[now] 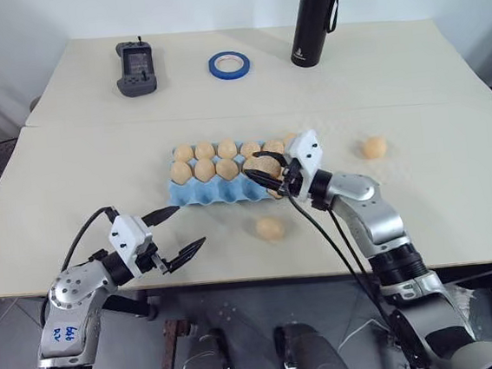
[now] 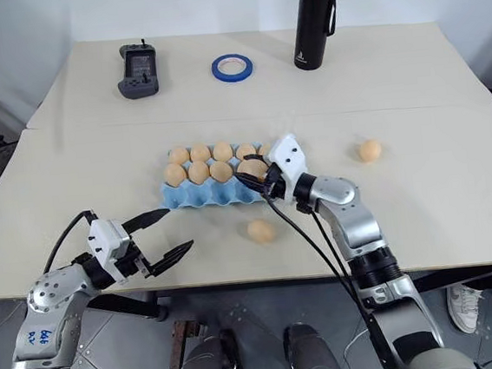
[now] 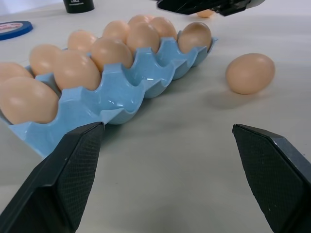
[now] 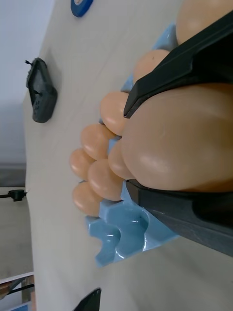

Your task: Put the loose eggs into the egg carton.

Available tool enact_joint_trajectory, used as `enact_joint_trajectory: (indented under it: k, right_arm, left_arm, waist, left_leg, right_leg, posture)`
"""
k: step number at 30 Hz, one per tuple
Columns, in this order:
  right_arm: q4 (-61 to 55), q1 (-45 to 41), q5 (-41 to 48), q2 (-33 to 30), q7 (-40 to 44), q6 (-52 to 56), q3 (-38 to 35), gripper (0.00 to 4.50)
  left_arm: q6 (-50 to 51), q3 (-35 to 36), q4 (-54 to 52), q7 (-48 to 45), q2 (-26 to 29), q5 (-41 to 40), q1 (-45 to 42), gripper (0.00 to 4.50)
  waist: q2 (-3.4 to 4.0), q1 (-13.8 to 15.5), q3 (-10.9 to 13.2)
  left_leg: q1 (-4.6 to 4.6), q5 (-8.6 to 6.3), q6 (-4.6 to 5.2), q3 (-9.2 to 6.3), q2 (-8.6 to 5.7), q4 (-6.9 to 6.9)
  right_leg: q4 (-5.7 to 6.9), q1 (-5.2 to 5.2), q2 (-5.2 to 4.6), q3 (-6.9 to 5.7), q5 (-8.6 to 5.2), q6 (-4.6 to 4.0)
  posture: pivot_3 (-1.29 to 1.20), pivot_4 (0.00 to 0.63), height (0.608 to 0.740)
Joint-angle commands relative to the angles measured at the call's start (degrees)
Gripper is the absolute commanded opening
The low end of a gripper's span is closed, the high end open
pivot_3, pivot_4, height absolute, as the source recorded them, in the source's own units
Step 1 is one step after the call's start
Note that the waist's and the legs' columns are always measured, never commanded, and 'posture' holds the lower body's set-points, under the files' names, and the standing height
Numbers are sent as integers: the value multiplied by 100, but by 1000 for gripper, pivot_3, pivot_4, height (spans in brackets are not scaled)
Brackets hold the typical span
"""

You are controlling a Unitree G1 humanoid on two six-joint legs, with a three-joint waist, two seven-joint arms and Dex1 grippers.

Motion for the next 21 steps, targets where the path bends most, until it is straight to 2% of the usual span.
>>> enact_joint_trajectory:
  k: [1,6,13,17,21]
  right_arm:
    - [36,-100,2,133,56,-40,75,2592]
    - [-181,-22,71,85,133,65,4,4408]
    - [-1129,593,568,-419,395,121,-536,4475]
    - [-1573,1534,800,-995,366,-156,-1349,4475]
    - [-1451,2638,833,-1317,78,-692,-2338,4475]
  left_arm:
    - [0,106,-343,118,-8,-54,160,4500]
    - [48,136,-459,198,3,-85,280,4500]
    - [76,-7,-478,151,-14,-98,164,4500]
    - [76,-168,-370,73,-65,-80,-65,4500]
    - [101,-281,-242,-64,-88,-119,-189,4500]
  waist:
    - [0,-4,0]
    - [0,-20,0]
    - [0,25,0]
    - [-1,52,-1]
    - [-1,78,-1]
  left_leg:
    - [0,0,-1,0,0,-2]
    - [2,2,-2,3,1,-5]
    - [0,2,-3,0,0,-12]
    - [0,0,0,-2,-4,-14]
    - [1,-1,2,-1,-7,-15]
  right_leg:
    - [0,-1,1,0,-1,-2]
    - [3,-4,4,2,-2,-3]
    - [-6,-3,3,-1,-2,-3]
    - [-16,4,0,-3,-2,-3]
    - [-22,7,0,-1,-2,-2]
  posture:
    - [0,150,740]
    - [0,150,740]
    - [0,150,740]
    - [0,150,740]
    - [0,150,740]
